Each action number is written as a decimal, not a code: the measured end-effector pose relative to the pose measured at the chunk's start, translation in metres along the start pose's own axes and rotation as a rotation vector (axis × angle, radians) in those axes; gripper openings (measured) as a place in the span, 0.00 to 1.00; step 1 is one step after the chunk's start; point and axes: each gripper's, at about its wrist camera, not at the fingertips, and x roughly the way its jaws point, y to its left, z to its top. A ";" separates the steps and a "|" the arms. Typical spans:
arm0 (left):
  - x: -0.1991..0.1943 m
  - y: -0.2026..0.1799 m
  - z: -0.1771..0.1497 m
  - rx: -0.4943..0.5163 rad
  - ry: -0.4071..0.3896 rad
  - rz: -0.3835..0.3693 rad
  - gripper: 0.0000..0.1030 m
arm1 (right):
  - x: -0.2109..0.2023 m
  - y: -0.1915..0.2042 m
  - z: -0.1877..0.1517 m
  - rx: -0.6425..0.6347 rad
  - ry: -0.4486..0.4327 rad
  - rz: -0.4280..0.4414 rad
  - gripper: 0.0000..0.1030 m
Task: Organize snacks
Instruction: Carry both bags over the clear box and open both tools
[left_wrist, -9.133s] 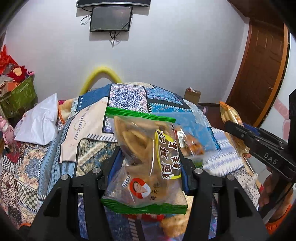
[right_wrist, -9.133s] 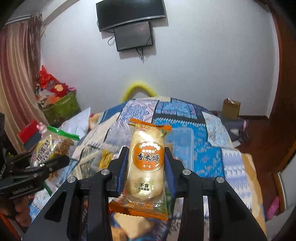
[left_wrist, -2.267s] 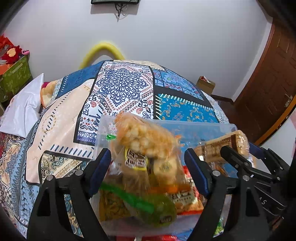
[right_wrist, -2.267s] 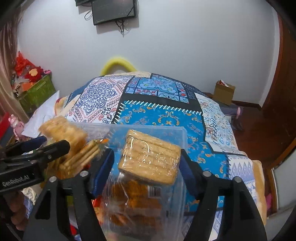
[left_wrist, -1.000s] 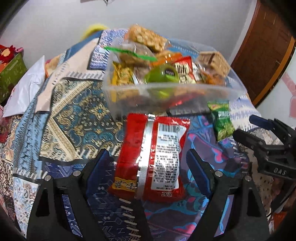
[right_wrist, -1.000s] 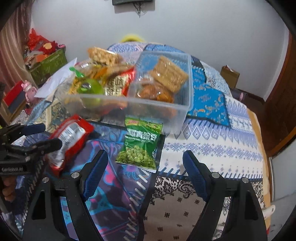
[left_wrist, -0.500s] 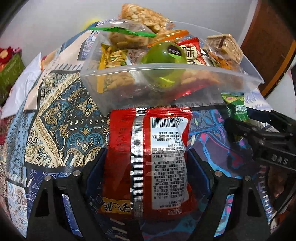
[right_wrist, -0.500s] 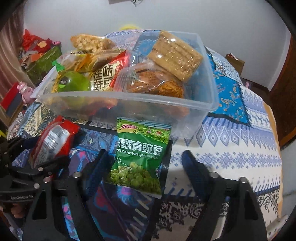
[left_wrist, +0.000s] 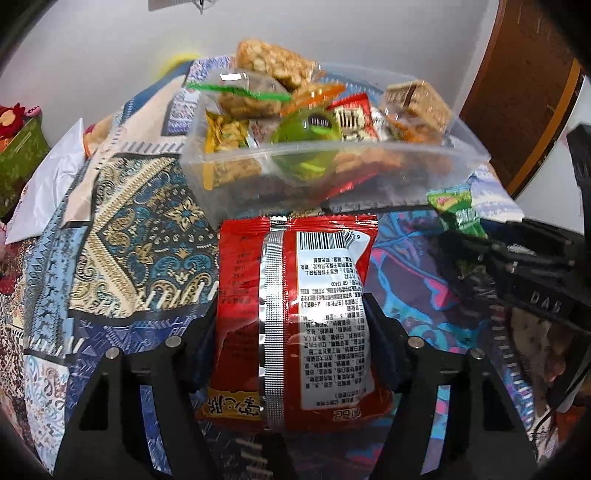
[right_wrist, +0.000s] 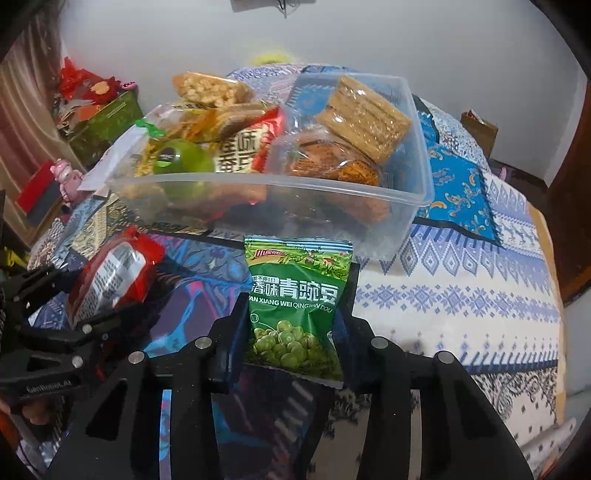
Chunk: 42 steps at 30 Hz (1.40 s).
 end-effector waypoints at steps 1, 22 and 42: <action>-0.007 0.000 0.000 -0.001 -0.013 -0.002 0.67 | -0.002 0.000 0.001 -0.003 -0.005 0.001 0.37; -0.080 -0.003 0.071 -0.031 -0.229 -0.020 0.67 | -0.067 0.003 0.045 -0.024 -0.218 0.009 0.38; 0.008 0.000 0.161 -0.101 -0.198 -0.022 0.67 | -0.014 -0.017 0.121 0.011 -0.247 0.009 0.37</action>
